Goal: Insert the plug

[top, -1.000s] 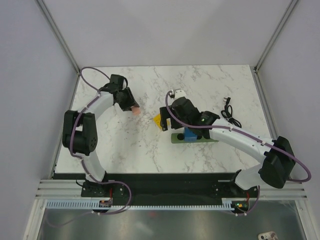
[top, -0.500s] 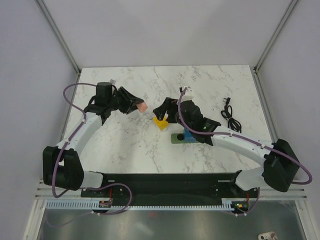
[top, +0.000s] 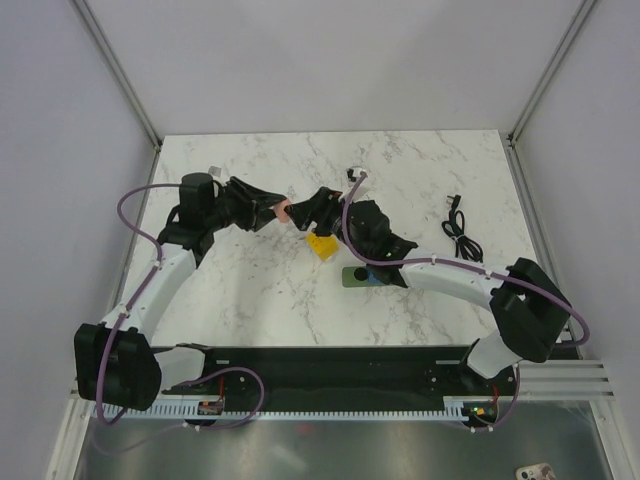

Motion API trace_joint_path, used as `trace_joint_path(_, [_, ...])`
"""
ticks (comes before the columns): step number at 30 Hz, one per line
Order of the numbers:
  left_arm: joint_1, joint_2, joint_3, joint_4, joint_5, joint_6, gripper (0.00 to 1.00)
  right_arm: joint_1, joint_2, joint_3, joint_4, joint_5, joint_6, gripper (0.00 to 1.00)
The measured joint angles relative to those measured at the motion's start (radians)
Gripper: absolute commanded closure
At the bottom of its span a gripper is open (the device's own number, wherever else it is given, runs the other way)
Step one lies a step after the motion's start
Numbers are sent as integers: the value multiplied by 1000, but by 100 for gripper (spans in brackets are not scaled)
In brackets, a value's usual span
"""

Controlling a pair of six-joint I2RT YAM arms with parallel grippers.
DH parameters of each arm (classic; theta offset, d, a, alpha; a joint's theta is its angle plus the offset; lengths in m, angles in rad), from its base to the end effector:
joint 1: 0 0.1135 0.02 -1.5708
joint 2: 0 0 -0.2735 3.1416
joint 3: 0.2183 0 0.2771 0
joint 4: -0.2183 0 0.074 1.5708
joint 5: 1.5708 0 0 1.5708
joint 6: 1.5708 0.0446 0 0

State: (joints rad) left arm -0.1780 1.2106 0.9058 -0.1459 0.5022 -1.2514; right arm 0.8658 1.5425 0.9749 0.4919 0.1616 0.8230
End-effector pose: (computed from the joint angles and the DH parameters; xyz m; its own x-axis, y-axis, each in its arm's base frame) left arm 0.2929 -0.0745 0.2962 -0.6868 -0.7220 -0.0836 -0.2244 0.3200 -0.9205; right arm 0.2584 0.2926 0.2831 -0.5082 0.5194 -0.6870 -0.4045 0.5603 0.7228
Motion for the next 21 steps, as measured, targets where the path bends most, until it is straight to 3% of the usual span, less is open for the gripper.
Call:
trace_joint_path(10, [-5, 0, -8, 13, 14, -36, 98, 21, 61, 6, 74, -30, 0, 32])
trace_joint_path(15, [-5, 0, -13, 22, 13, -39, 98, 28, 62, 15, 77, -26, -9, 55])
trace_joint_path(16, [-5, 0, -13, 23, 13, -37, 93, 31, 64, 23, 76, -25, -13, 60])
trace_joint_path(17, [-5, 0, -13, 25, 11, -34, 85, 34, 67, 30, 74, -22, -18, 73])
trace_joint_path(18, [-5, -2, -13, 29, 2, -29, 67, 34, 72, 36, 72, -14, -26, 80])
trace_joint_path(20, [-2, -2, -13, 28, -15, -22, 47, 34, 82, 43, 73, -10, -40, 100])
trace_joint_path(21, [-2, -2, -13, 26, -23, -18, 37, 34, 88, 43, 76, -6, -40, 100])
